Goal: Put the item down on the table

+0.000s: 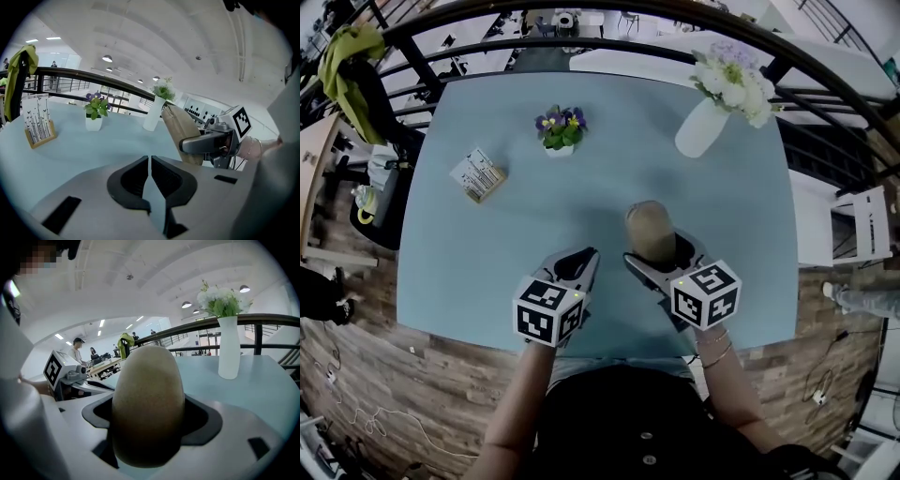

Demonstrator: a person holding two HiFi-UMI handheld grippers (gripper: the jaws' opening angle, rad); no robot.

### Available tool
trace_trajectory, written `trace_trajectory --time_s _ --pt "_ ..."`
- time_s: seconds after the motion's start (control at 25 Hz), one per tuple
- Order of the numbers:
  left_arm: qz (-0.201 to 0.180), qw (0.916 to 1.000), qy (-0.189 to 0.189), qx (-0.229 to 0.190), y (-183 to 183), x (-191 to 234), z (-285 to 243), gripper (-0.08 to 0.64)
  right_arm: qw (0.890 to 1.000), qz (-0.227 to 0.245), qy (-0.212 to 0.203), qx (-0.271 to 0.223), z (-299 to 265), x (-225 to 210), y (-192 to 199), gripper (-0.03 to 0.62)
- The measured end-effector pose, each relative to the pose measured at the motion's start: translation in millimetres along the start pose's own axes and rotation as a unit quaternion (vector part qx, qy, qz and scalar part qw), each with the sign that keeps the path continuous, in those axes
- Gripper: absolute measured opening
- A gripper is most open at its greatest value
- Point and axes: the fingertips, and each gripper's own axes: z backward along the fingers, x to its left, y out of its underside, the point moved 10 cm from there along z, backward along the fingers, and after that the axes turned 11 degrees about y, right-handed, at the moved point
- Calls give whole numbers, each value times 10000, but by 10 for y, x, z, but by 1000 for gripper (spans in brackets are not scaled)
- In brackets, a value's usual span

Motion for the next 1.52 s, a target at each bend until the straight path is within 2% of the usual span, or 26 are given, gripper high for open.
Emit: trace_trajectory --time_s 0.48,0.84,1.28,1.52 --pt "208 9994 193 171 135 223 -116 20 9928 821 -167 853 -493 -6 -6 410" --pt "501 9986 50 141 261 406 -143 20 9806 1251 -320 1475 -919 -92 54 410" --pt "792 9968 -24 127 402 527 -161 20 9670 1692 -444 1854 -1220 -77 158 410" --pt "693 9975 -137 53 449 505 -189 20 9611 1919 -445 1937 -1289 -93 207 410"
